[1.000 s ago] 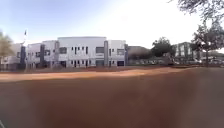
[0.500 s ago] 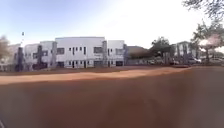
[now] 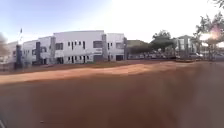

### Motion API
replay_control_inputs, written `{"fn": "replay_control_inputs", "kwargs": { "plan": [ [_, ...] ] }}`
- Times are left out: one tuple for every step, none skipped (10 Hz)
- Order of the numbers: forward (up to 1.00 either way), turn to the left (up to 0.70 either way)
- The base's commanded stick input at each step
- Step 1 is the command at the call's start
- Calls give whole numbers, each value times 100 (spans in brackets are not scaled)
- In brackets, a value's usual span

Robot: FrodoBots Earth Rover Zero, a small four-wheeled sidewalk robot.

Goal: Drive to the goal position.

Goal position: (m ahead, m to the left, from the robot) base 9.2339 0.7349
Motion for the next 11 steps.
{"fn": "replay_control_inputs", "kwargs": {
  "plan": [
    [100, 0],
    [100, 0],
    [100, 0],
    [100, 0],
    [100, 0],
    [100, 0],
    [100, 0],
    [100, 0],
    [100, 0],
    [100, 0],
    [100, 0]
  ]
}}
